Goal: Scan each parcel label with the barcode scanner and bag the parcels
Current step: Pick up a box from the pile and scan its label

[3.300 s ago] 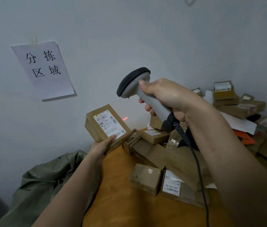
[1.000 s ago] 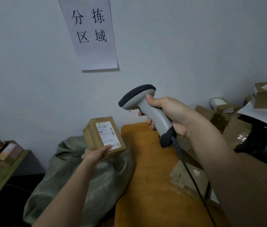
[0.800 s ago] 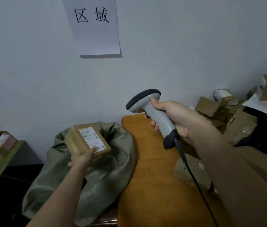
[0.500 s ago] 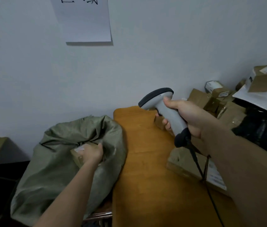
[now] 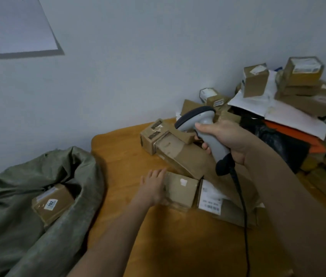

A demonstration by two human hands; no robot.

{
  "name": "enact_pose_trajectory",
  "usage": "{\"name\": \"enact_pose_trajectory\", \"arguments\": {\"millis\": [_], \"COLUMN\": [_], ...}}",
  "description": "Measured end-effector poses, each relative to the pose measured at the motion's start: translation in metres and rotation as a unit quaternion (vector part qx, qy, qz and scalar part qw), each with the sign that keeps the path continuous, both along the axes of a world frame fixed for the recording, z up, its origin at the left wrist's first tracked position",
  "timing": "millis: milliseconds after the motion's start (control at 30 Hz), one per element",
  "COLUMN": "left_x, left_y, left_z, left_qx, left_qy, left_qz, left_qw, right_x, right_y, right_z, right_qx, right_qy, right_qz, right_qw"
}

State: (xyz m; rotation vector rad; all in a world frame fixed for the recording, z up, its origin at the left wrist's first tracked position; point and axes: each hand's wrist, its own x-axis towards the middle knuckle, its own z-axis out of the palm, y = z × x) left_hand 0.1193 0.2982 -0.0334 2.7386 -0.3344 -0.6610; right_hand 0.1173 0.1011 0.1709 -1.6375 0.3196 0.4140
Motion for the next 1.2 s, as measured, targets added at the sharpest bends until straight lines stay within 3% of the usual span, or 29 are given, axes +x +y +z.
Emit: {"name": "enact_pose_trajectory", "arguments": {"millis": [200, 367, 533, 600, 667, 733, 833, 967, 1100, 1200], "left_x": [0.004, 0.005, -0.001, 0.000, 0.001, 0.001, -0.001, -0.007, -0.002, 0.003], "left_y": [-0.064, -0.089, -0.082, -0.073, -0.060, -0.043, -0.022, -0.009, -0.002, -0.005], "left_z": [-0.019, -0.026, -0.026, -0.007, 0.018, 0.041, 0.067, 0.102, 0.127, 0.135], "left_qx": [0.190, 0.238, 0.152, 0.072, -0.063, -0.217, -0.392, -0.613, -0.760, -0.788], "left_qy": [-0.024, -0.046, 0.007, 0.065, 0.133, 0.195, 0.208, 0.185, 0.191, 0.205], "left_qz": [-0.107, -0.103, 0.007, 0.087, 0.187, 0.285, 0.347, 0.384, 0.359, 0.358], "left_qw": [0.976, 0.965, 0.988, 0.991, 0.971, 0.913, 0.826, 0.666, 0.508, 0.457], "right_x": [0.009, 0.025, 0.034, 0.036, 0.040, 0.043, 0.044, 0.041, 0.034, 0.031], "right_y": [-0.075, -0.114, -0.117, -0.113, -0.107, -0.097, -0.079, -0.047, -0.019, -0.012], "right_z": [-0.013, -0.027, -0.042, -0.045, -0.046, -0.045, -0.046, -0.037, -0.024, -0.019], "right_qx": [0.013, 0.008, 0.079, 0.114, 0.141, 0.149, 0.136, 0.175, 0.167, 0.123], "right_qy": [0.017, 0.023, 0.062, 0.075, 0.078, 0.069, 0.055, 0.040, 0.011, -0.020], "right_qz": [0.007, 0.020, 0.007, -0.009, -0.024, -0.039, -0.049, -0.043, -0.025, -0.029], "right_qw": [1.000, 0.999, 0.995, 0.991, 0.987, 0.986, 0.988, 0.983, 0.986, 0.992]}}
